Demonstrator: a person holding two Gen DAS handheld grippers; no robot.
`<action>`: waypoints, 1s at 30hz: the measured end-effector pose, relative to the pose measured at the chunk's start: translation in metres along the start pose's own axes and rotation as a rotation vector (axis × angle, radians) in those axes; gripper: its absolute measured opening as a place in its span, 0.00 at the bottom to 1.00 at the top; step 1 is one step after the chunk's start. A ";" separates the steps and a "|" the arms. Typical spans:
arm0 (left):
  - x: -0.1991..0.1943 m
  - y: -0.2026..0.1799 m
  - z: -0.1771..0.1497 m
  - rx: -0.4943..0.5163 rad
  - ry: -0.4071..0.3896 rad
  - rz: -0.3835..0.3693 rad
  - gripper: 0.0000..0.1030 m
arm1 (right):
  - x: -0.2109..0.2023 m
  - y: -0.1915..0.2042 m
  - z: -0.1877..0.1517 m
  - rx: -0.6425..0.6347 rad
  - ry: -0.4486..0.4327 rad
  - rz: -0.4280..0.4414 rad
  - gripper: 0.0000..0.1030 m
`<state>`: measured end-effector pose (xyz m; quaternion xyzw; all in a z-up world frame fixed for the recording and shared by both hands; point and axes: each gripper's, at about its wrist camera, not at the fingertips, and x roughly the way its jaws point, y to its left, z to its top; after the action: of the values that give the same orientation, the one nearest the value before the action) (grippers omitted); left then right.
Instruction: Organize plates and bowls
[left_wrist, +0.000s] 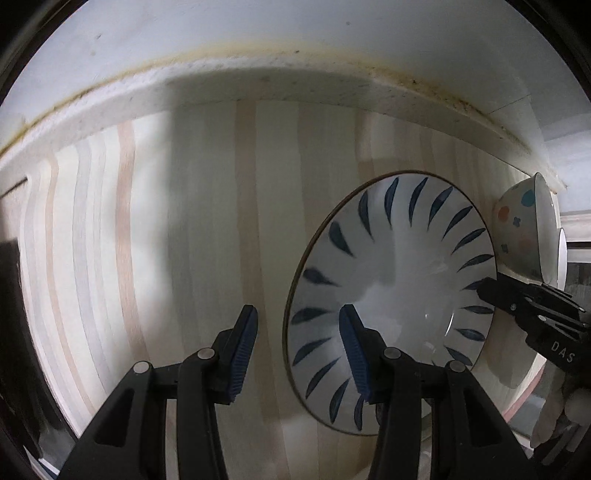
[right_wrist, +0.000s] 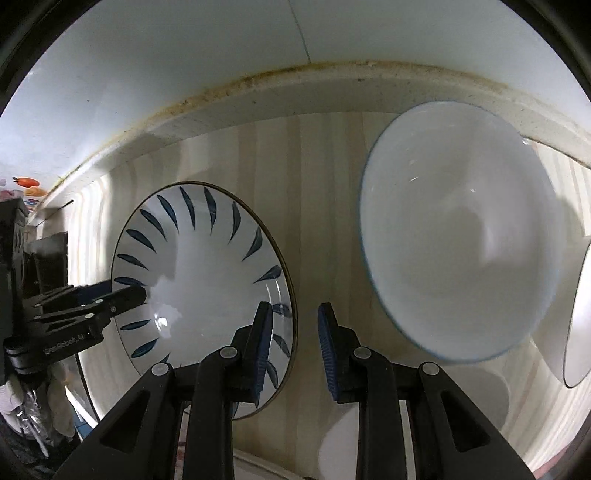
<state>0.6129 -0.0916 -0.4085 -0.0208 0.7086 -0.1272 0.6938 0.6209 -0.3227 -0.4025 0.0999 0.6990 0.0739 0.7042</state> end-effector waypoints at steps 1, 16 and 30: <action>0.000 -0.001 0.000 0.008 -0.002 0.003 0.36 | 0.000 0.000 0.001 -0.009 -0.008 -0.002 0.26; -0.004 0.017 -0.014 0.014 -0.005 0.015 0.28 | 0.015 0.031 0.004 -0.106 0.049 0.054 0.14; -0.009 0.016 -0.016 -0.009 -0.036 0.005 0.25 | 0.021 0.015 0.003 -0.039 0.064 0.120 0.17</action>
<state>0.5997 -0.0723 -0.4032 -0.0246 0.6965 -0.1220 0.7067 0.6249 -0.3028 -0.4192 0.1255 0.7125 0.1326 0.6775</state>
